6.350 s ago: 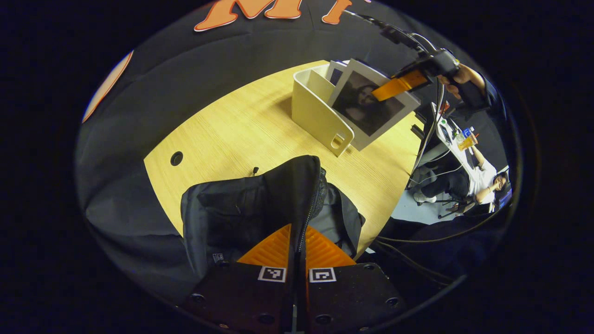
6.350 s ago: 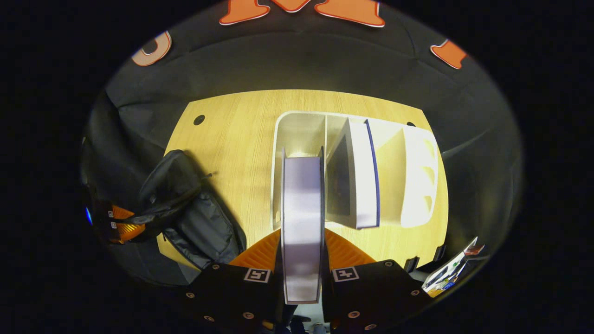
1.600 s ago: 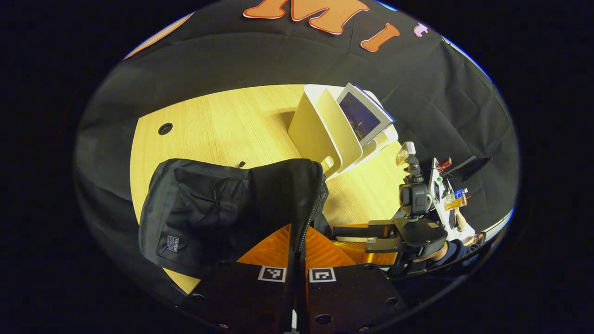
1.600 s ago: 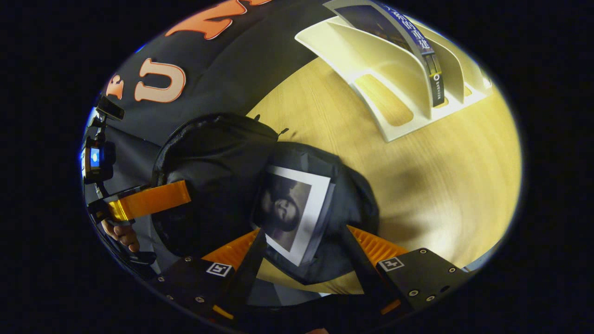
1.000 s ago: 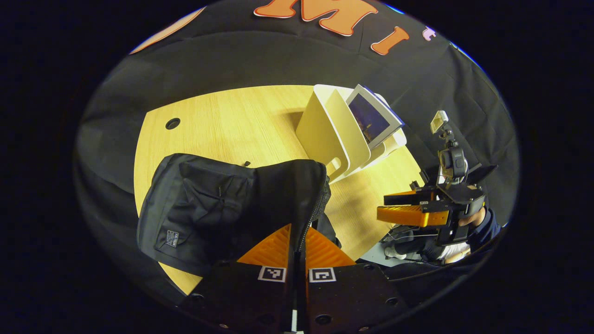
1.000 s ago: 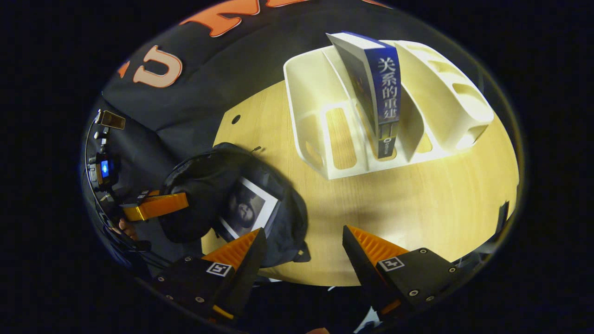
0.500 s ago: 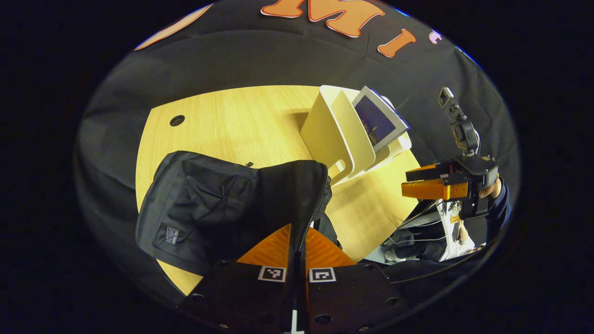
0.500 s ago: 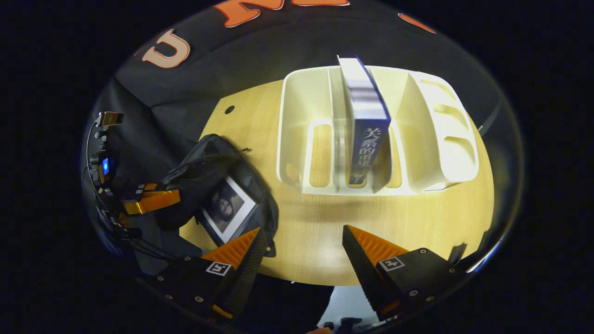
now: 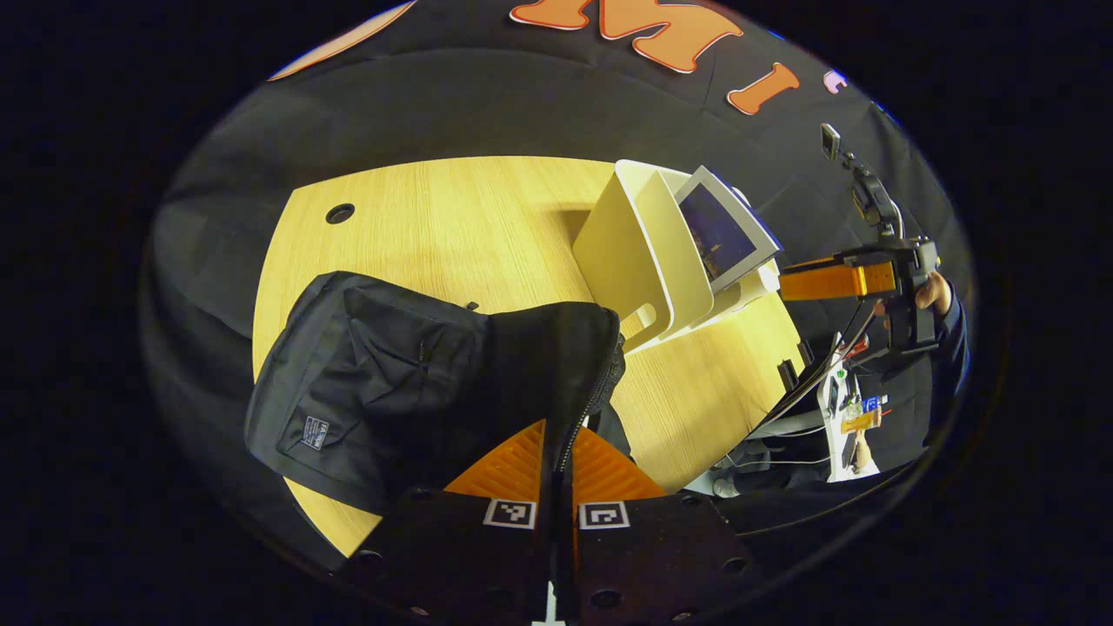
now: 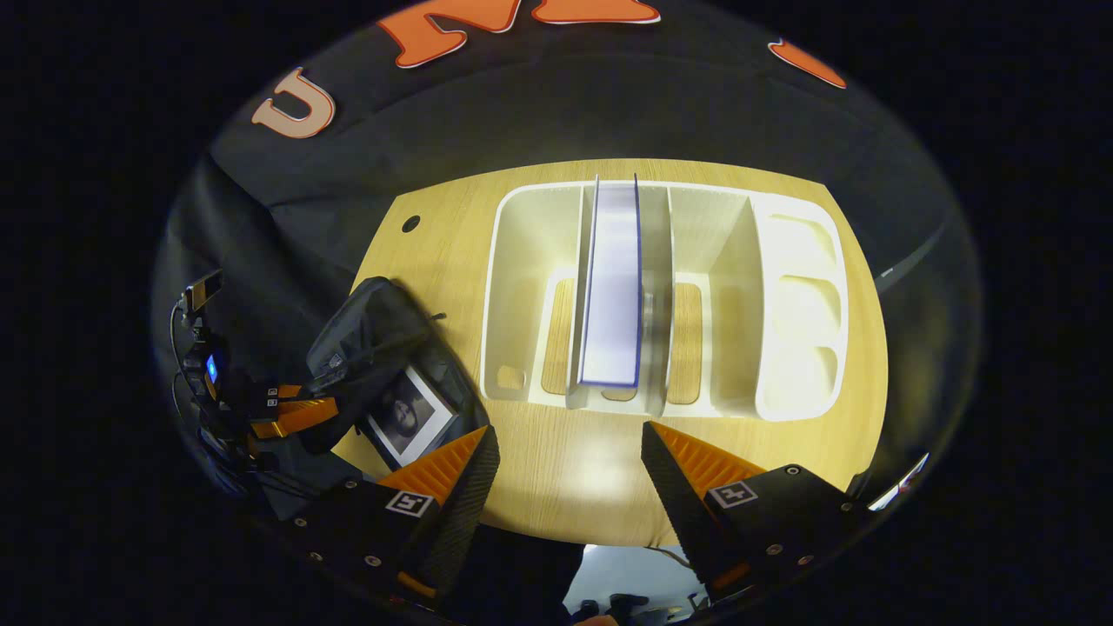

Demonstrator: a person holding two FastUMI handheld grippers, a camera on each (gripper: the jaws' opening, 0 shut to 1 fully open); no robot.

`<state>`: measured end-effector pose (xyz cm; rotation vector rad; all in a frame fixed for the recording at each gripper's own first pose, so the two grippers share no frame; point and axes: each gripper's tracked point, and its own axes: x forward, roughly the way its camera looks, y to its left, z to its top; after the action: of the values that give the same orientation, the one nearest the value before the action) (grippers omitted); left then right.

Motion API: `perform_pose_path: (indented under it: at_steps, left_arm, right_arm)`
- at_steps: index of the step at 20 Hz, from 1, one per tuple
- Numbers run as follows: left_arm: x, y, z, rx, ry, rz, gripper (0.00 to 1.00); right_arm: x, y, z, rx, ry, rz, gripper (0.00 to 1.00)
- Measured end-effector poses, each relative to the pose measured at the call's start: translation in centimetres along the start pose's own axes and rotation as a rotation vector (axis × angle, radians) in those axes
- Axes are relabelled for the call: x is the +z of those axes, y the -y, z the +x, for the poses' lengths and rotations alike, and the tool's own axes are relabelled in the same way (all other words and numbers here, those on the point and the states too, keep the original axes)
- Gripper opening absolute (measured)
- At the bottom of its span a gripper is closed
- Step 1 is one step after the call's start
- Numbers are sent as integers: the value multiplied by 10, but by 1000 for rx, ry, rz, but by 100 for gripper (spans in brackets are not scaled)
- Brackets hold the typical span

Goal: Open the schoolbag, grab two books from the bookshelf and put them into the schoolbag.

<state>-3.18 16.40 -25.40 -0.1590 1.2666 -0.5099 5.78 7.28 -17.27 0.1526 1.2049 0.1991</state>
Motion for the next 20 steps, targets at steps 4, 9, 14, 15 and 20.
perform_pose_path:
  at_steps: [4,9,14,15,20]
  left_arm:
    - [0,-1,1,9,2,-15,4]
    - [0,1,5,16,7,-47,4]
    - [1,-1,4,38,12,-64,4]
    - [2,-2,4,43,12,-65,4]
    - [2,-1,3,65,19,-80,4]
  right_arm:
    - [25,4,-1,6,-13,-2,99]
    - [40,7,4,-5,-55,-44,99]
    - [60,12,22,-30,-91,-77,99]
    - [66,11,27,-26,-97,-75,99]
    - [79,23,51,-48,-139,-49,99]
